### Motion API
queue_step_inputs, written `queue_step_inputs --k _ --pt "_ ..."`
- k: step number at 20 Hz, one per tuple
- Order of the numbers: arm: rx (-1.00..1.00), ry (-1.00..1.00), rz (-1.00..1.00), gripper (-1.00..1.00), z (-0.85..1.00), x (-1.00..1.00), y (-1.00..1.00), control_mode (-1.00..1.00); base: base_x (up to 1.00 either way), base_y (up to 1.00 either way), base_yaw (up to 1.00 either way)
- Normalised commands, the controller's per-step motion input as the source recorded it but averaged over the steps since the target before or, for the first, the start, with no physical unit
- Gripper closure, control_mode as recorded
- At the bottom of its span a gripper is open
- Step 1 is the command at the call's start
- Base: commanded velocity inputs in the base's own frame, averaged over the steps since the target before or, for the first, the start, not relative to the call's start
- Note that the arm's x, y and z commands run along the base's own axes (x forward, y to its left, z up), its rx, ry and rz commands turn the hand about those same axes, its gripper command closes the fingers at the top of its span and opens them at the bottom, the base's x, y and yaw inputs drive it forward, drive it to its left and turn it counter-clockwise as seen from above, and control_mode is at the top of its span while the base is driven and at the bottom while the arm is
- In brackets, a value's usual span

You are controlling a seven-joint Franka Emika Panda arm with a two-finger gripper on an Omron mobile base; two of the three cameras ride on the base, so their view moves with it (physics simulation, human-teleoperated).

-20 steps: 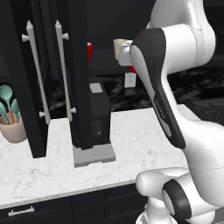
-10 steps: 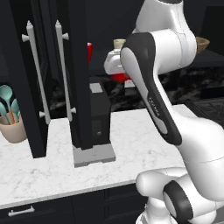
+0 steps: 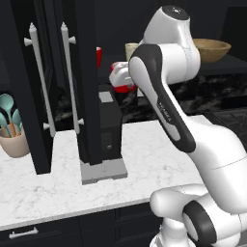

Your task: Gather all objects into one cabinet and sort the glasses and bowls to opposite sides.

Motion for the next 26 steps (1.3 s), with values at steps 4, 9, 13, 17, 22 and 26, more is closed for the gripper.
queue_step_inputs --k 4,9,13,17,22,26 --pt "0.00 0.00 0.11 1.00 0.09 0.31 0.02 -1.00 0.00 0.00 0.00" --pt "0.00 0.00 0.05 1.00 0.03 0.44 0.05 -1.00 0.00 0.00 0.00" --pt "0.00 0.00 0.00 1.00 0.00 0.43 0.02 -1.00 0.00 0.00 0.00" --pt "0.00 0.00 0.00 1.00 0.11 0.57 0.06 -1.00 0.00 0.00 0.00" --pt "0.00 0.03 0.00 1.00 0.11 0.49 0.02 -1.00 0.00 0.00 0.00" --pt "0.00 0.06 0.00 1.00 0.10 0.44 0.00 -1.00 0.00 0.00 0.00"
